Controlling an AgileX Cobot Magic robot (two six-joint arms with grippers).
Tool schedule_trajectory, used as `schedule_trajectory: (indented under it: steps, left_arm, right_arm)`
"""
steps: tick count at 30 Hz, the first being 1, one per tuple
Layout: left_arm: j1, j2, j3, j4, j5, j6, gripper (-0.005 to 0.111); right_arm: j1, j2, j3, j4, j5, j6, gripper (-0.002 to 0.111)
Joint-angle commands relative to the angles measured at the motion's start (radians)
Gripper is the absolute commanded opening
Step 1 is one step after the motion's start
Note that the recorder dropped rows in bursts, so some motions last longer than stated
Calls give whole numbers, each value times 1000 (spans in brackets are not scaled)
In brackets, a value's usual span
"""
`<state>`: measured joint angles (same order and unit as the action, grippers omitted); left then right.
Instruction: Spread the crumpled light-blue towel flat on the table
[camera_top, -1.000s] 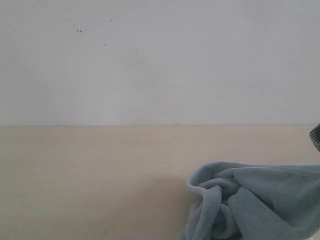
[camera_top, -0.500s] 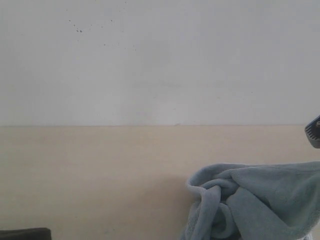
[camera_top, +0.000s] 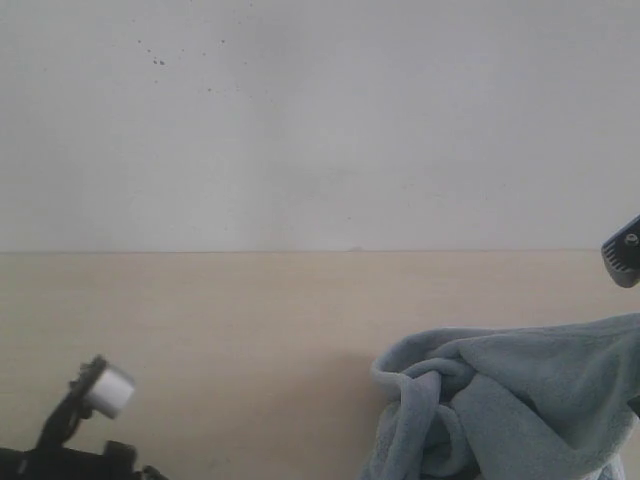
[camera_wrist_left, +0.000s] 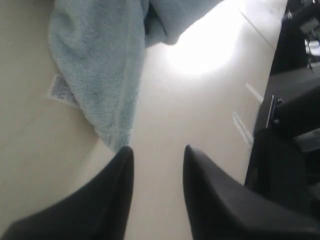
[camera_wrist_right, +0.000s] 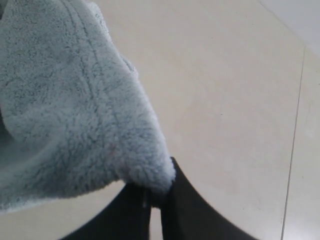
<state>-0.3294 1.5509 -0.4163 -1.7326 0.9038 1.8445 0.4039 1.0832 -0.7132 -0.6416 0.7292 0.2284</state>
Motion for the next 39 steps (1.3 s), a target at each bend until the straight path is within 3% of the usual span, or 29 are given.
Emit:
schedule_trajectory:
  steps: [1, 4, 9, 13, 24, 39]
  left_arm:
    - [-153, 126, -102, -12, -118, 15, 33]
    - [-217, 185, -163, -12, -190, 15, 38]
    - [-268, 245, -232, -12, -273, 33, 52]
    - [-300, 284, -247, -12, -315, 54, 55]
    - [-311, 319, -255, -12, -383, 83, 55]
    - [-311, 341, -323, -12, -354, 54, 54]
  right_arm:
    - [-5, -3, 3, -2, -15, 0, 4]
    - [-5, -3, 3, 1, -15, 0, 4]
    - [-5, -3, 3, 3, -28, 0, 4]
    - [-5, -3, 3, 4, -30, 0, 4]
    - [-5, -3, 3, 18, -51, 2, 4]
    - [-5, -3, 3, 22, -53, 2, 4]
